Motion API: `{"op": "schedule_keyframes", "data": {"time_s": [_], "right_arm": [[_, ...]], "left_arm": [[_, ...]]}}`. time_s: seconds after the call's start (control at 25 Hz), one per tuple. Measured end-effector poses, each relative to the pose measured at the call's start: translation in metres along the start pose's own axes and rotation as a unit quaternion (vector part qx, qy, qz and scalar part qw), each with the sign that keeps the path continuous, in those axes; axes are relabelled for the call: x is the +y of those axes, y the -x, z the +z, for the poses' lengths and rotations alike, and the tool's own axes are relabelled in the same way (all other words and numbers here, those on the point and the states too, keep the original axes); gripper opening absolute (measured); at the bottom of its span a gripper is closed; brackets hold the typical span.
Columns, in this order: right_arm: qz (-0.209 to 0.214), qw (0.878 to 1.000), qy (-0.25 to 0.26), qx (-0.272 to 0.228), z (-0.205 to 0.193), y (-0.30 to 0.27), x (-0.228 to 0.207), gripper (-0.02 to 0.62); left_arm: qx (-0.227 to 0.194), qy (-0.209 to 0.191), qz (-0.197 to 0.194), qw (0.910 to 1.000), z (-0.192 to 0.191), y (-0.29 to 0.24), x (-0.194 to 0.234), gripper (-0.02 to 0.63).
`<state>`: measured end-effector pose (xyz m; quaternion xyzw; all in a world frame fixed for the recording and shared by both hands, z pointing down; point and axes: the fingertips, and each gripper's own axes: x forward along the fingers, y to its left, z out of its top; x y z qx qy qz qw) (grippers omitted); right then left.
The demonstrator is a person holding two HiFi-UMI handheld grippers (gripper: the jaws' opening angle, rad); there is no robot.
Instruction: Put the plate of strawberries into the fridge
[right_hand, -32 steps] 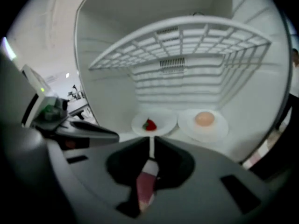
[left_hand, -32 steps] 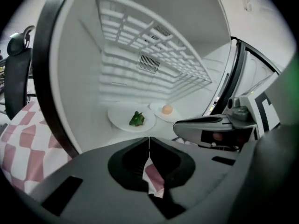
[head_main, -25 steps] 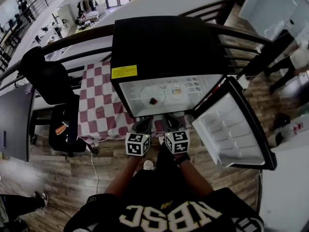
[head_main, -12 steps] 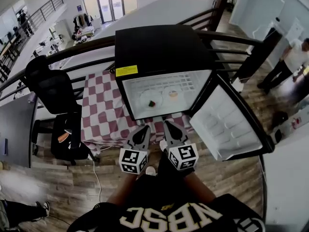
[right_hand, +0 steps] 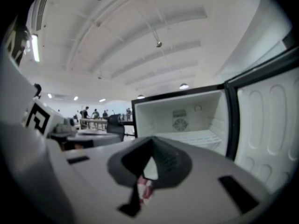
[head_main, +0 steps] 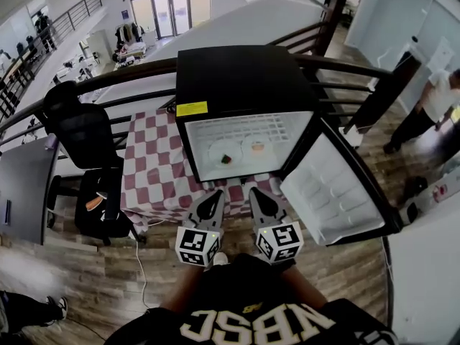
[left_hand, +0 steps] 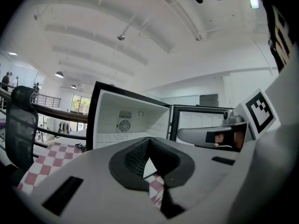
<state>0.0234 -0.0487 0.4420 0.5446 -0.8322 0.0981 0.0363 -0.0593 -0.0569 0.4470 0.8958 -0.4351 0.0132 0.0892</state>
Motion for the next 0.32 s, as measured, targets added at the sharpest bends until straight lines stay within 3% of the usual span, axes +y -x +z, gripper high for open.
{"op": "schedule_keyframes", "data": {"time_s": [0.12, 0.32], "right_arm": [[0.014, 1.000, -0.003, 0.003, 0.012, 0.007, -0.009, 0.018], [0.032, 0.999, -0.016, 0.012, 0.023, 0.038, -0.020, 0.018]], "left_arm": [[0.001, -0.009, 0.007, 0.9999, 0.013, 0.003, -0.011, 0.020], [0.026, 0.013, 0.030, 0.9991, 0.009, 0.015, -0.033, 0.020]]}}
